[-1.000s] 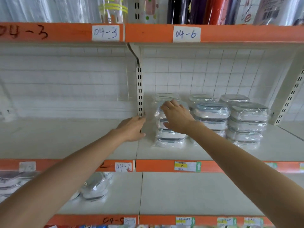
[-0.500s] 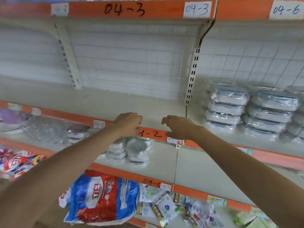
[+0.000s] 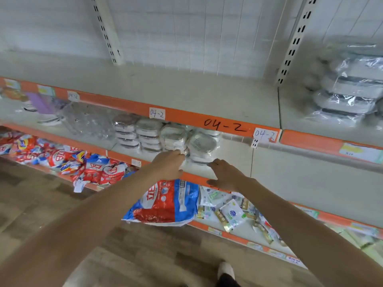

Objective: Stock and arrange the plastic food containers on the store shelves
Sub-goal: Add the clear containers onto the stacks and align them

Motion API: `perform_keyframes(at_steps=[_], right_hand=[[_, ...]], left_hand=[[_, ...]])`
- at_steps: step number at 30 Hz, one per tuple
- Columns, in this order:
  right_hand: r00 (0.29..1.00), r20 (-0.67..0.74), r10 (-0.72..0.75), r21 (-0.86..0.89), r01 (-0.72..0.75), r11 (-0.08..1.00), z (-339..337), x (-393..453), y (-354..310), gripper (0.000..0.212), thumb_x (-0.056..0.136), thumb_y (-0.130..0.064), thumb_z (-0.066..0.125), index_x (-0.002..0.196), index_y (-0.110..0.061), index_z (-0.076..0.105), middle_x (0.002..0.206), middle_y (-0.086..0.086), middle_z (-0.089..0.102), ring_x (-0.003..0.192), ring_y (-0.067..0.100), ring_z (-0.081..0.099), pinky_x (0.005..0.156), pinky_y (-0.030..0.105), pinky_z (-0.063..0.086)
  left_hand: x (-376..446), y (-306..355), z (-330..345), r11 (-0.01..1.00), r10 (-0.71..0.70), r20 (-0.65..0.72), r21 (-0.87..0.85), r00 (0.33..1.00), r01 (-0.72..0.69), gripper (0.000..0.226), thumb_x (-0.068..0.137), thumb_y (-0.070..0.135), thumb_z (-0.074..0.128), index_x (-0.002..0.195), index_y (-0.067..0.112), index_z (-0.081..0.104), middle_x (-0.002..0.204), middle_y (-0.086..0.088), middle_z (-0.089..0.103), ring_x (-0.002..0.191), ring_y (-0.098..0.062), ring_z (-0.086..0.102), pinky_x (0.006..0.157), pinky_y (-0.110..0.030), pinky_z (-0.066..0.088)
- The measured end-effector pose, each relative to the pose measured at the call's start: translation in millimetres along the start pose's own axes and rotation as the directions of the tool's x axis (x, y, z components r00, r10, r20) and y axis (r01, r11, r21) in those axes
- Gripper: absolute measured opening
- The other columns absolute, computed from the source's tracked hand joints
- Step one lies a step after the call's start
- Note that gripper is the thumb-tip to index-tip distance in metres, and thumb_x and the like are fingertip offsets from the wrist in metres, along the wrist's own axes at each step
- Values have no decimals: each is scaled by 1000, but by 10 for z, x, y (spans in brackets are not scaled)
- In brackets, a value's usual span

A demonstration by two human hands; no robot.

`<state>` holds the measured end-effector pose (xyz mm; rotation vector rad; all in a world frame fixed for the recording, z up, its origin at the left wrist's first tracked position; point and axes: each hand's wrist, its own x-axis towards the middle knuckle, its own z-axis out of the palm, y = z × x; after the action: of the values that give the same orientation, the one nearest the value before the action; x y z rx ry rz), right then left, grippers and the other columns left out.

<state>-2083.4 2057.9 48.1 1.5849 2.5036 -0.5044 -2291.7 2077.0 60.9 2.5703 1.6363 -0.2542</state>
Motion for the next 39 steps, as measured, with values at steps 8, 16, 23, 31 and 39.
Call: perform_keyframes(at_steps=[8,16,23,31,39], right_hand=[[981,-100,168,111,-156,981,404,517,350,71,92,-40,54,145,-4,22,144,13,29,132,29,29,105,40,35],[905,-256,341,287,-265,920,698,1318,749,88,84,-45,64,145,-2,19,146,12,24,133,28,25,104,41,33],[849,-310,428,444,-269,855,863,1804,836,104,75,-47,72,148,-6,10,147,9,25,134,26,25,108,39,26],[766,-450,459,540,-177,823,1071,1587,905,79,69,-36,76,128,-1,37,124,13,40,116,27,38,97,33,37],[718,-375,587,662,-236,711,1482,987,1291,88,65,-29,82,132,2,34,123,20,36,116,35,35,98,41,35]], left_hand=[[498,68,673,977,-153,3,-147,988,152,47,89,27,55,129,3,44,125,-13,47,113,-29,50,90,-40,44],[1107,74,1107,961,-209,-4,-184,978,205,50,89,24,55,131,1,41,130,-16,44,117,-31,45,92,-40,40],[1370,67,1288,966,-175,-27,-200,984,166,45,90,26,52,127,1,45,127,-15,47,117,-29,44,95,-39,39],[1480,105,1327,975,-198,37,-99,980,200,47,90,29,52,124,-3,45,129,-17,43,119,-31,41,96,-39,37],[1691,308,1374,987,-149,-113,-72,982,142,48,85,20,57,125,0,40,129,-16,37,120,-30,34,98,-33,34]])
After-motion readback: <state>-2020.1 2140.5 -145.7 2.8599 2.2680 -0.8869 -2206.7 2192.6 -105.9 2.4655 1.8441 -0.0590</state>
